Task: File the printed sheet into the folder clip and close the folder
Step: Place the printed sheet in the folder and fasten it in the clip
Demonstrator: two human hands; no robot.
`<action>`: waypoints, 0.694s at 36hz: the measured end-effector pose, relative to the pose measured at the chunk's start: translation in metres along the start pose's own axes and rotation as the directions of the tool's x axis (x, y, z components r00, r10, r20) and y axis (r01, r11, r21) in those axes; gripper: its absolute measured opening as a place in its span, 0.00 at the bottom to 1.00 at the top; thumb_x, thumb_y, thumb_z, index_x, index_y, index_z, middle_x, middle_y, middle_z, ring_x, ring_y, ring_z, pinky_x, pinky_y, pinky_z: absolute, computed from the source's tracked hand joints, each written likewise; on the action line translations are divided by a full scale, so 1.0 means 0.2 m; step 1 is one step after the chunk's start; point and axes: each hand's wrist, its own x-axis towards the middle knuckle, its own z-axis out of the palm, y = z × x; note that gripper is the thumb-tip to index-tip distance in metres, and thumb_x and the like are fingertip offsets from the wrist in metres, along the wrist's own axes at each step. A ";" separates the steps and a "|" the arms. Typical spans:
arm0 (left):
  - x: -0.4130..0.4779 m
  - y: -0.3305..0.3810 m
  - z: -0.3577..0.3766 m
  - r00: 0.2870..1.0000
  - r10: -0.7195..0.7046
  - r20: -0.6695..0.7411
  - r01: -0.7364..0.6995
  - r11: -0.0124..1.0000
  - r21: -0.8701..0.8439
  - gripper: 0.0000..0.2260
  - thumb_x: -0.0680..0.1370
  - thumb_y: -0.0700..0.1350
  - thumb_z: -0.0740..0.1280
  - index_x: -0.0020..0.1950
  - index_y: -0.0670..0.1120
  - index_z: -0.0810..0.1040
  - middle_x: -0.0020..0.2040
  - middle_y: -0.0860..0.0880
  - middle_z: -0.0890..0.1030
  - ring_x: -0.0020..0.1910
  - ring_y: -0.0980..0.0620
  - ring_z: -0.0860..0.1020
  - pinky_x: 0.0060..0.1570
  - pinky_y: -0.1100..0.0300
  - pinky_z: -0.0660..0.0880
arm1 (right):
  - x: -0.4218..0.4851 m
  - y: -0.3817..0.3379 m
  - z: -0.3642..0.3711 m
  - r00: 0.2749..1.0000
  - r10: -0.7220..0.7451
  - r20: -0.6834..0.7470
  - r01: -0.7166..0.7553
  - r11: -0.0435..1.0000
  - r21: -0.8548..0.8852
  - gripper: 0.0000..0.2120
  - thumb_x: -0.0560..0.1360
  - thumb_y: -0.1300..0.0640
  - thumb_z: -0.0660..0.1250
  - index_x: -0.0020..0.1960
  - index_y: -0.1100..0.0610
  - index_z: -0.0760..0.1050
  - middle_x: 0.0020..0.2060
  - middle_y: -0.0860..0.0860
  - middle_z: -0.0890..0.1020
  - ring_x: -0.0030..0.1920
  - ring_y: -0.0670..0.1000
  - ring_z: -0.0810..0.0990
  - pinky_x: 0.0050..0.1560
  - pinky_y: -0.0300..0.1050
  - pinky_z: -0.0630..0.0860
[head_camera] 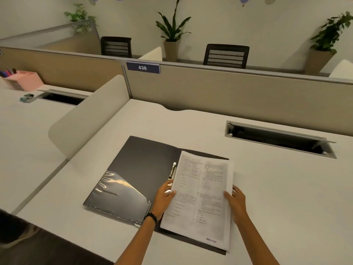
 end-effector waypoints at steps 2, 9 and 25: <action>0.00 -0.03 -0.01 0.999 -0.042 -0.008 0.042 0.999 -0.001 0.13 0.77 0.41 0.64 0.61 0.48 0.71 0.50 0.51 0.80 0.46 0.57 0.81 0.36 0.69 0.79 | 0.00 0.00 0.02 1.000 0.002 -0.027 -0.003 1.000 -0.018 0.16 0.74 0.63 0.65 0.62 0.62 0.70 0.57 0.61 0.78 0.53 0.62 0.79 0.53 0.58 0.77; 0.03 -0.12 -0.06 0.985 -0.164 -0.043 0.166 0.985 0.047 0.02 0.76 0.41 0.66 0.46 0.44 0.78 0.46 0.45 0.83 0.46 0.48 0.82 0.50 0.52 0.81 | 0.00 0.03 0.02 0.997 0.022 -0.069 -0.022 1.000 0.003 0.16 0.75 0.65 0.64 0.62 0.62 0.70 0.57 0.61 0.78 0.54 0.63 0.78 0.55 0.60 0.76; 0.11 -0.09 -0.15 0.975 -0.223 -0.007 0.222 0.967 0.128 0.05 0.75 0.39 0.68 0.47 0.38 0.77 0.49 0.40 0.81 0.49 0.44 0.81 0.45 0.56 0.81 | 0.02 -0.01 0.10 0.998 0.004 -0.069 -0.008 0.998 -0.056 0.15 0.75 0.62 0.64 0.62 0.61 0.70 0.57 0.60 0.78 0.54 0.60 0.78 0.54 0.57 0.76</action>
